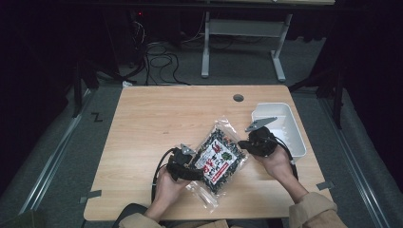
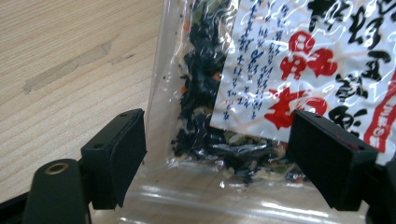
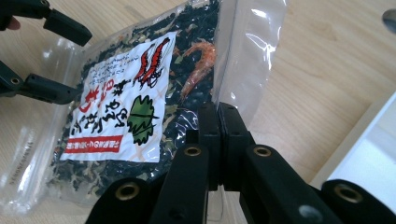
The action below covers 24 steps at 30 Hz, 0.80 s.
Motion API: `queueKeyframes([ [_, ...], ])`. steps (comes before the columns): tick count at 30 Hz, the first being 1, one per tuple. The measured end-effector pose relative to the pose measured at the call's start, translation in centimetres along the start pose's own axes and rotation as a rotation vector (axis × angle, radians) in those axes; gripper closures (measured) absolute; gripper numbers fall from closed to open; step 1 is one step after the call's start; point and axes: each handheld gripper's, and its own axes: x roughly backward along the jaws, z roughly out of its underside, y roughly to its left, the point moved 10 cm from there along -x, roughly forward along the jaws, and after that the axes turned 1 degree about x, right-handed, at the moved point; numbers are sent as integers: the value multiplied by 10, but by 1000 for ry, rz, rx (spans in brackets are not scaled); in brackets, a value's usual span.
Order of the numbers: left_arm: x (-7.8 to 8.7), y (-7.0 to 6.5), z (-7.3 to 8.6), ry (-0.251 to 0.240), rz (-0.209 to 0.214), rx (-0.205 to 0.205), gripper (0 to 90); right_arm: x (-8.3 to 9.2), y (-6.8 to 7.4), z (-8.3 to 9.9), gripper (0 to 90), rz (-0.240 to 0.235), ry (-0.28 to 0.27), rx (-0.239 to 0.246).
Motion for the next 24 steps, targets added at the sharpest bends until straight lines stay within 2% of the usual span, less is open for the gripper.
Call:
queueKeyframes([
  [4, 0, 2, 0, 4, -2, 6, 207, 9, -2, -10, 900, 29, -6, 41],
  [7, 0, 3, -1, -7, -3, 15, 211, 16, -2, -17, 900, 37, -11, 62],
  [15, -1, 4, 0, 3, -4, 11, 217, 32, -1, -37, 900, 64, -12, 118],
  [24, -2, 6, 1, 12, -12, 8, 229, 45, -4, -53, 900, 96, -17, 159],
])
